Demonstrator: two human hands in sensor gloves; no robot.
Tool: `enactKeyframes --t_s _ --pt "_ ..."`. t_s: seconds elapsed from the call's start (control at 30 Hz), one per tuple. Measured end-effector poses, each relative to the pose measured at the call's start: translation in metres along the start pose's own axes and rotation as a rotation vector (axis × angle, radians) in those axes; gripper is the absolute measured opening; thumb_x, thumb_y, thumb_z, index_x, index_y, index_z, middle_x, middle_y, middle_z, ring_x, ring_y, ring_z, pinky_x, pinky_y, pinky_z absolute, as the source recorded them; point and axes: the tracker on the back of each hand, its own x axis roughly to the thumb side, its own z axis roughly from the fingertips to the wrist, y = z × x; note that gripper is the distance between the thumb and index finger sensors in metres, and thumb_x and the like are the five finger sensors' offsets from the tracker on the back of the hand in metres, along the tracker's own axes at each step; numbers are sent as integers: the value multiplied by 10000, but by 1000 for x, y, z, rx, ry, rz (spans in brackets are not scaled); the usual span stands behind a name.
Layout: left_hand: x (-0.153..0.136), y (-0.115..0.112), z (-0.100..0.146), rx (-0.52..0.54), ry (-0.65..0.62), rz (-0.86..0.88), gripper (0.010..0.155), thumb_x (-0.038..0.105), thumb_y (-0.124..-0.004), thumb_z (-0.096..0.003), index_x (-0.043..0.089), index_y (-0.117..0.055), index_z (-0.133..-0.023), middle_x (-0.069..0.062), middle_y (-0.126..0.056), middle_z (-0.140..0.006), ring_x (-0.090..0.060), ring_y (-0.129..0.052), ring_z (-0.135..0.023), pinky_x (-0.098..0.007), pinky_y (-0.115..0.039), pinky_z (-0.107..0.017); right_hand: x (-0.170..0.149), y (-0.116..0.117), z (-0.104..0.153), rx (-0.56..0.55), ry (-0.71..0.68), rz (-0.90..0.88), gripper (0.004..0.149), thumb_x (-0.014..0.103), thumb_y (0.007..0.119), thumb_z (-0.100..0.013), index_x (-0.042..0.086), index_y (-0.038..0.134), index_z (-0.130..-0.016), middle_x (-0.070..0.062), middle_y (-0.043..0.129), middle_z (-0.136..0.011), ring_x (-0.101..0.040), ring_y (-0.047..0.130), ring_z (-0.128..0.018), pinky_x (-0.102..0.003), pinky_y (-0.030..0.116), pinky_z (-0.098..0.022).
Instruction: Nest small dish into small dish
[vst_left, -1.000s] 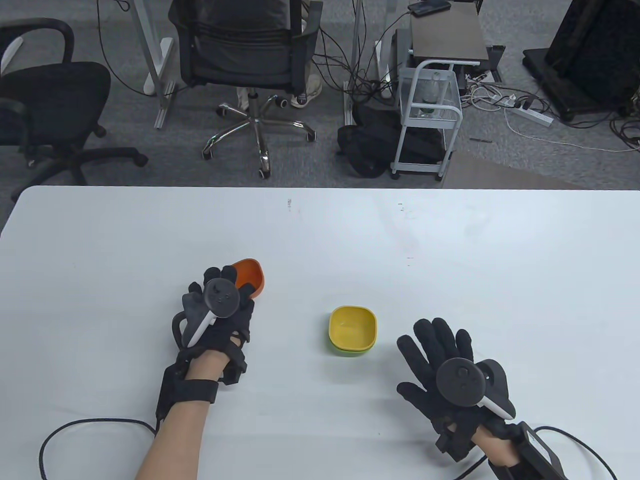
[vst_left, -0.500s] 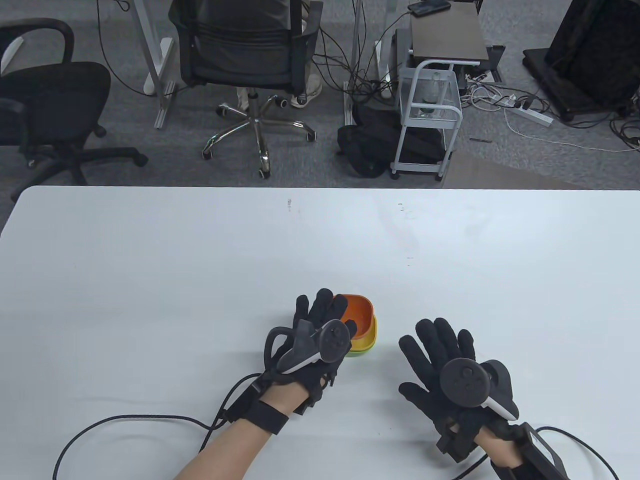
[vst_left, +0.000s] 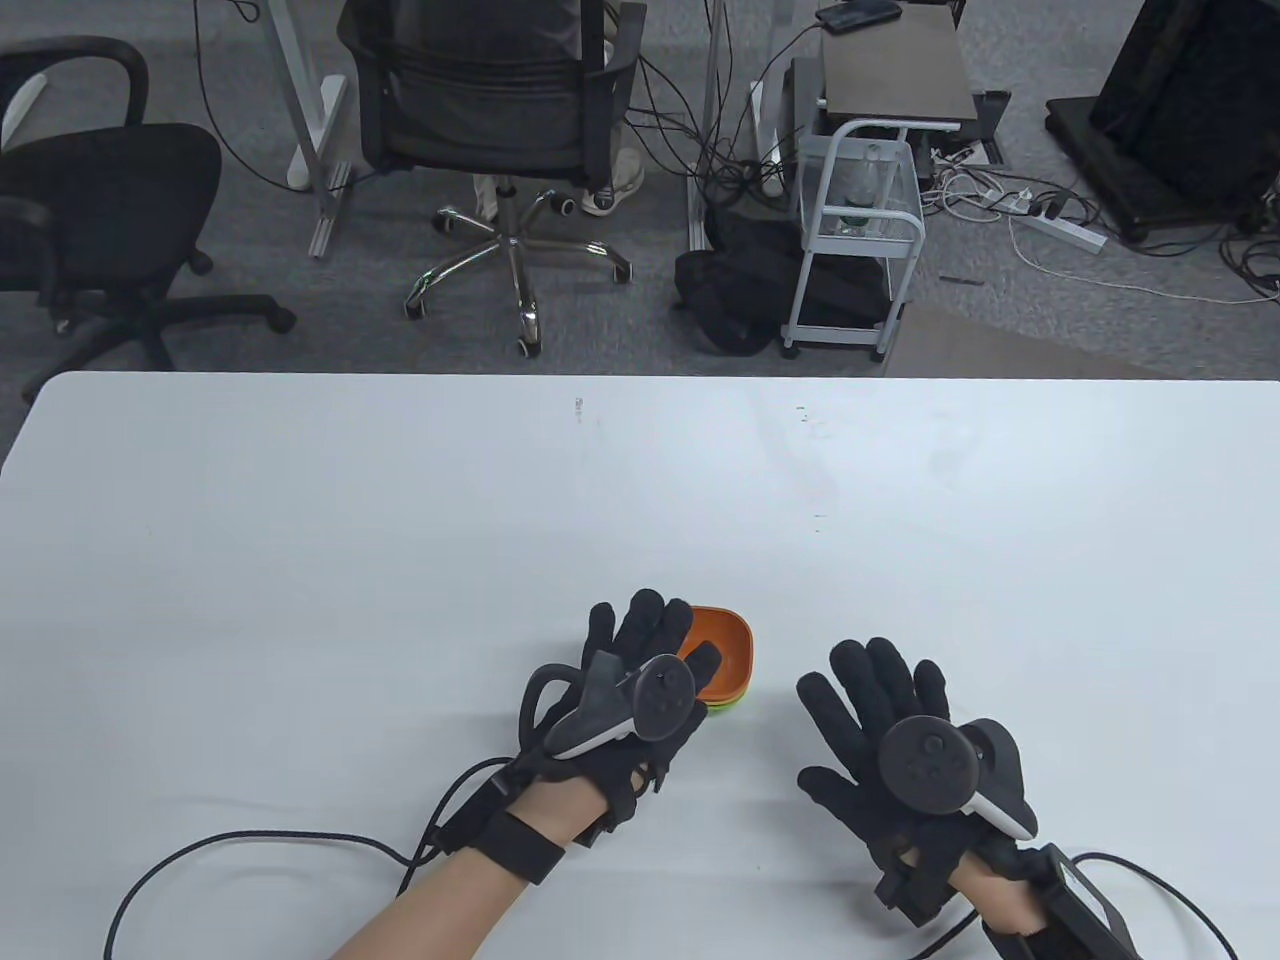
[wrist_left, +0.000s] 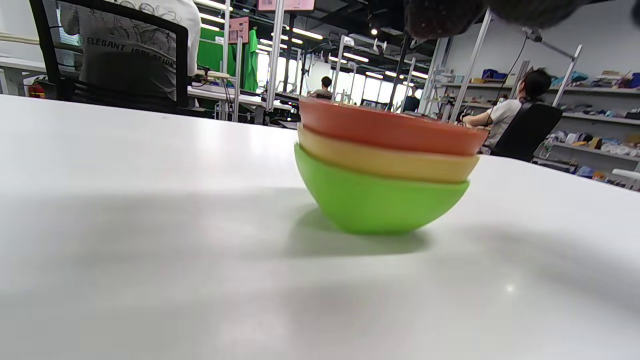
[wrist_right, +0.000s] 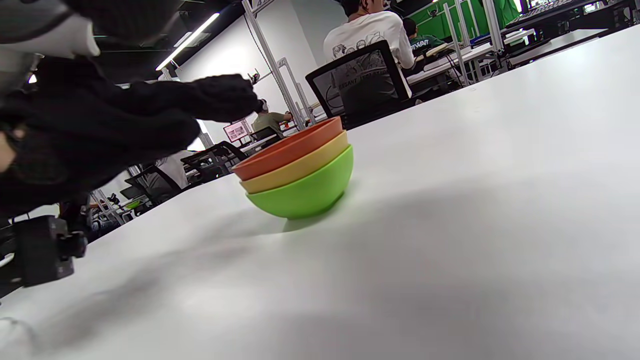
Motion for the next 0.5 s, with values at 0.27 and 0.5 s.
enactKeyframes --t_s 0.27,0.5 --pt "-30 28 47 35 -2 -13 656 656 -619 -371 553 -376 -972 177 -175 -1165 -146 -36 -1116 -530 -81 -781 5 -1 2 -11 -21 12 769 566 726 -341 412 279 -947 20 21 -1070 -367 -17 -1014 -636 -30 -648" --pt "-58 22 84 25 30 -23 681 671 -611 -370 574 -309 -973 181 -132 -1162 -145 -5 -1110 -533 -70 -777 4 -1 1 -9 -13 8 770 567 726 -340 414 275 -946 22 19 -1068 -366 -20 -1013 -636 -30 -648"
